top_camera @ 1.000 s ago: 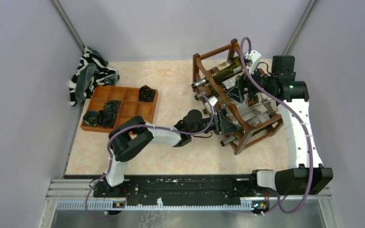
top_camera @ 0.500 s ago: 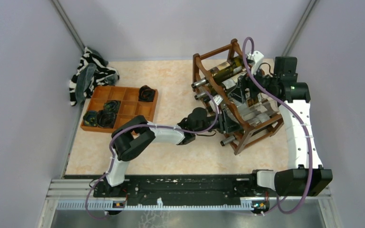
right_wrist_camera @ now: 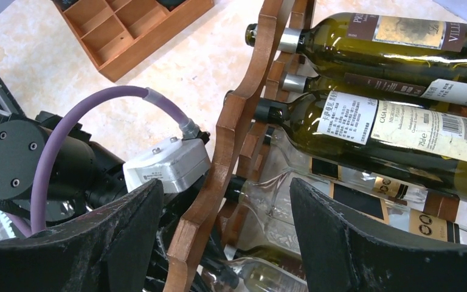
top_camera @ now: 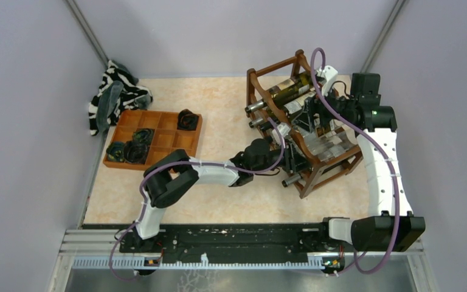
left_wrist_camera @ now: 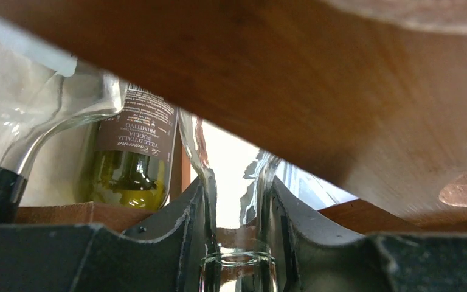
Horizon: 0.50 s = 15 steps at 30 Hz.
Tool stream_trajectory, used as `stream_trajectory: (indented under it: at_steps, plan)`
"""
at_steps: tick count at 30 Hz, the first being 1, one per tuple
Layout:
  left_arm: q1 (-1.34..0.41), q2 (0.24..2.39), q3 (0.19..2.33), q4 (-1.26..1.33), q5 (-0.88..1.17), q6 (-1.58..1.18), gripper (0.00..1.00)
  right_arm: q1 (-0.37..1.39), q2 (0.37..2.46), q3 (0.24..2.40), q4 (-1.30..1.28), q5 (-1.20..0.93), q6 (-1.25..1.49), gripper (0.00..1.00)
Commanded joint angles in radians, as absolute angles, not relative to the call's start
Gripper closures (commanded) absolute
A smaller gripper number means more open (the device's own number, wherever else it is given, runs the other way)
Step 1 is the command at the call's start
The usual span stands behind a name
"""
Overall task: Put the wine bottle on the wine rack
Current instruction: Place the wine bottle in the wine rack.
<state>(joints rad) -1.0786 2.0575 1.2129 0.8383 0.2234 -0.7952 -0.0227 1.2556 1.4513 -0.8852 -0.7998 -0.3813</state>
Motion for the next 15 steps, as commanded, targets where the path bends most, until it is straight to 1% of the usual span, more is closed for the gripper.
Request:
stream_trajectory:
  at_steps: [1,3,11,15]
  plan:
    - [-1.094,2.048,1.255,0.776,0.146,-0.679,0.76,-0.032,1.217,1.453,-0.856,-0.833,-0.374,0.25]
    - [-1.102,2.041,1.257,0.752,0.123,-0.655,0.72,-0.033,1.216,1.45,-0.853,-0.834,-0.374,0.25]
    - [-1.112,2.017,1.247,0.709,0.076,-0.615,0.69,-0.035,1.212,1.447,-0.853,-0.837,-0.374,0.25]
    - [-1.114,2.0,1.239,0.693,0.061,-0.598,0.63,-0.037,1.209,1.442,-0.852,-0.838,-0.372,0.25]
